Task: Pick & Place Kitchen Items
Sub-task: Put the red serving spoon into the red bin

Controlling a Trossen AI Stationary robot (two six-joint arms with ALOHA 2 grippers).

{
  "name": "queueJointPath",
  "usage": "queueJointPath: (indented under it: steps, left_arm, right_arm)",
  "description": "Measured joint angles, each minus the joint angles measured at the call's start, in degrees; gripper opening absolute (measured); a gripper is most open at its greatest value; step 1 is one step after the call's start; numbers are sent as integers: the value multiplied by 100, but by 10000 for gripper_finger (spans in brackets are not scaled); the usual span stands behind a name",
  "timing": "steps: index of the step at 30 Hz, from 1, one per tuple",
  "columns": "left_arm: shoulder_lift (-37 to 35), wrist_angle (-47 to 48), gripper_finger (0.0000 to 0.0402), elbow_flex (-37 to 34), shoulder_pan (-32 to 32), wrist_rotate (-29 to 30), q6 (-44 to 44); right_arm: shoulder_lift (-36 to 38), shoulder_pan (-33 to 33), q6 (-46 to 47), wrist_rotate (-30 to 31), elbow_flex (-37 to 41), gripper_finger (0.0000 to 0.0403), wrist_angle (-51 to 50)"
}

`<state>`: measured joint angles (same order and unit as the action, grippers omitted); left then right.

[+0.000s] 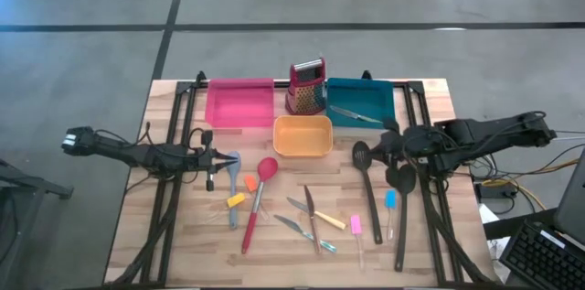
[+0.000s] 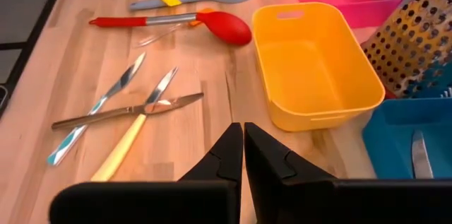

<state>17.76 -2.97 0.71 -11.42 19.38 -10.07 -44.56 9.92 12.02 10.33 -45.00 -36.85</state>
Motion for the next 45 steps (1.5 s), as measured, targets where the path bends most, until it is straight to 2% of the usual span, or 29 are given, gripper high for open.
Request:
queueJointPath:
  steps: [10, 36, 41, 45]
  left_arm:
    - [1, 0, 35, 0, 2, 0, 0]
    - [9, 1, 35, 2, 7, -52, -2]
    - [7, -78, 35, -7, 7, 101, -878]
    - [11, -90, 35, -7, 7, 131, -651]
  right_arm:
    - [625, 21, 44, 26, 308, 8, -6]
    - [503, 21, -169, 13, 324, 8, 159]
    - [503, 21, -166, 13, 324, 8, 159]
    - [503, 21, -167, 15, 324, 8, 159]
